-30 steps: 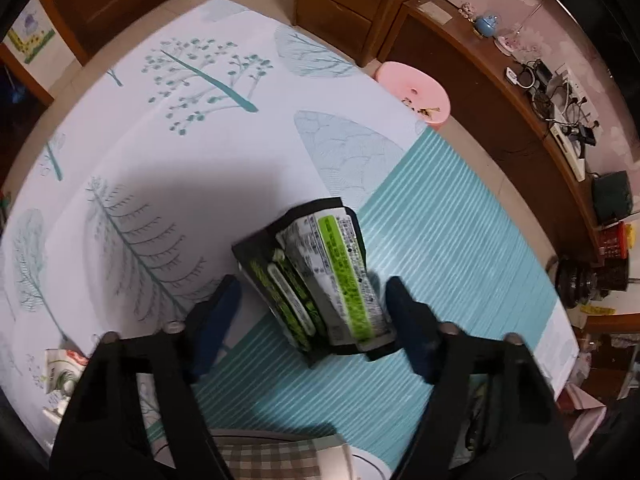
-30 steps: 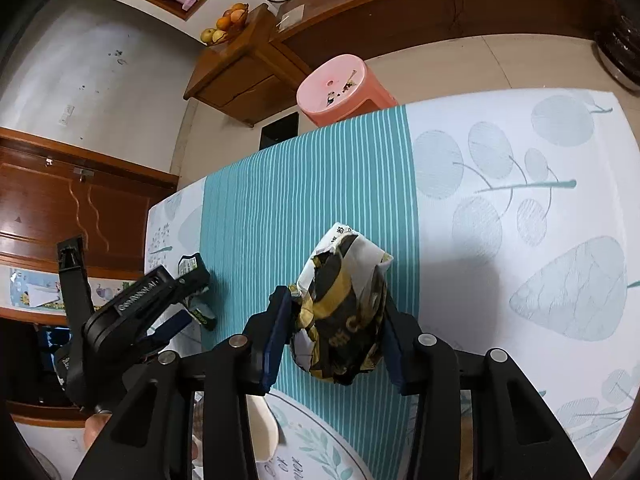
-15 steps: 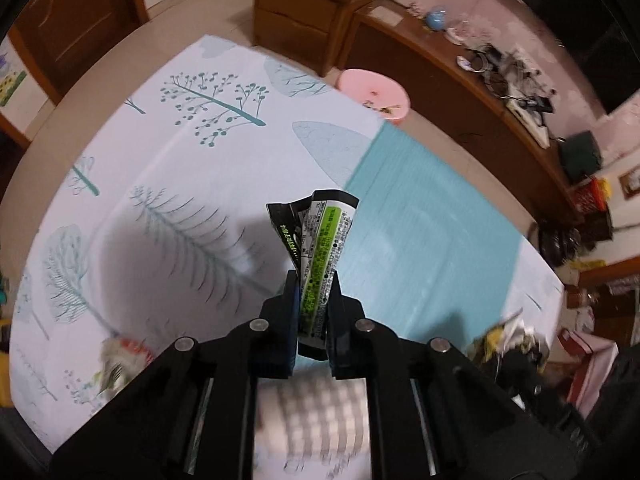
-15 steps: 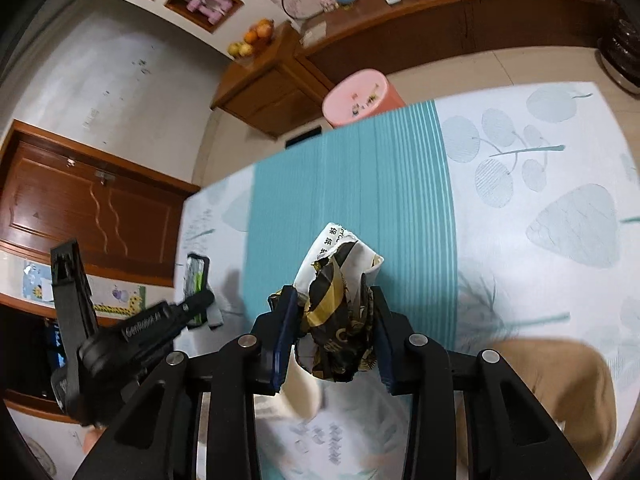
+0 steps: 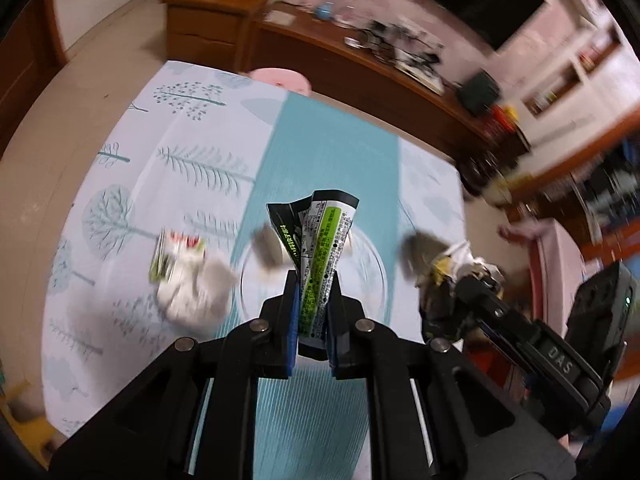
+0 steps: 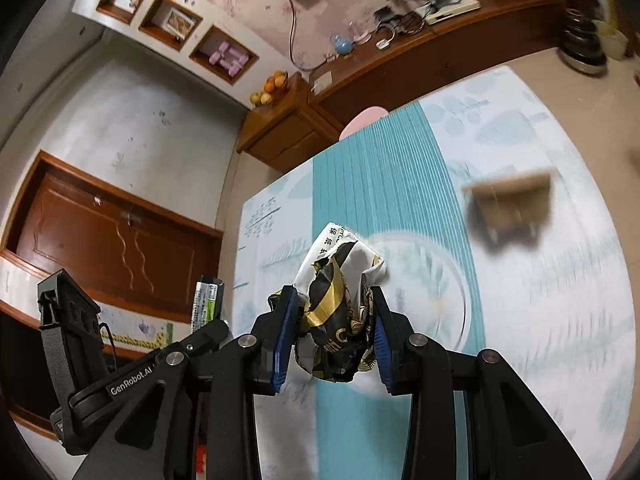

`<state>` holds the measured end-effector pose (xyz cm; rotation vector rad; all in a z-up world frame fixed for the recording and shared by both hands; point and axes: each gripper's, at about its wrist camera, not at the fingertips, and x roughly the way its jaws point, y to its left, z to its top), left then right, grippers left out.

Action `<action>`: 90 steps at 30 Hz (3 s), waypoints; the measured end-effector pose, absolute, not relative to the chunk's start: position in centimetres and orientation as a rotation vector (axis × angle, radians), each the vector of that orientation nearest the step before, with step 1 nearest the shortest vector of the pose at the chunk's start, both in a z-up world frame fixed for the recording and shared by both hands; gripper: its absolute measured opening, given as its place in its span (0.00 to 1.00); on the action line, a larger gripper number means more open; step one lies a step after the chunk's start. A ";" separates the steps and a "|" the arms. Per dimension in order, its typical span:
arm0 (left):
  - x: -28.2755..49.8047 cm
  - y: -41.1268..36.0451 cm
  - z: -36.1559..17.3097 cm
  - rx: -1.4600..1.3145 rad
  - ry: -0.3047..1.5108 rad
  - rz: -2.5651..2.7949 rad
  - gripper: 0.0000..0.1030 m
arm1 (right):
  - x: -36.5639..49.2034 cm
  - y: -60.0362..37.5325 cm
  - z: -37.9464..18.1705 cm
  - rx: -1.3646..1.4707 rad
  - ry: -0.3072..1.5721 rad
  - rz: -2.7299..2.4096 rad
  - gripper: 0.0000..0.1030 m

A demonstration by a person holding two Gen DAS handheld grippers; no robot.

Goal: Collect trash
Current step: 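Lift the snack packet and wrapper and carry both toward the black bin, then open both grippers over the bin to drop the packet and wrapper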

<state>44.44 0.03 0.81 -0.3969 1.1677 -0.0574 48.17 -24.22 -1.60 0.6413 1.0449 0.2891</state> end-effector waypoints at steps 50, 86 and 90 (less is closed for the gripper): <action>-2.8 -0.6 -19.0 0.020 1.261 -0.303 0.09 | -2.0 -18.6 -24.4 0.483 1.170 0.125 0.34; 1.4 -0.6 -41.2 0.005 1.340 -0.179 0.73 | 2.9 -19.8 -46.6 0.508 1.267 0.017 0.69; 0.9 -0.6 -40.0 0.022 1.324 -0.174 0.76 | 2.3 -20.3 -45.3 0.506 1.247 0.006 0.69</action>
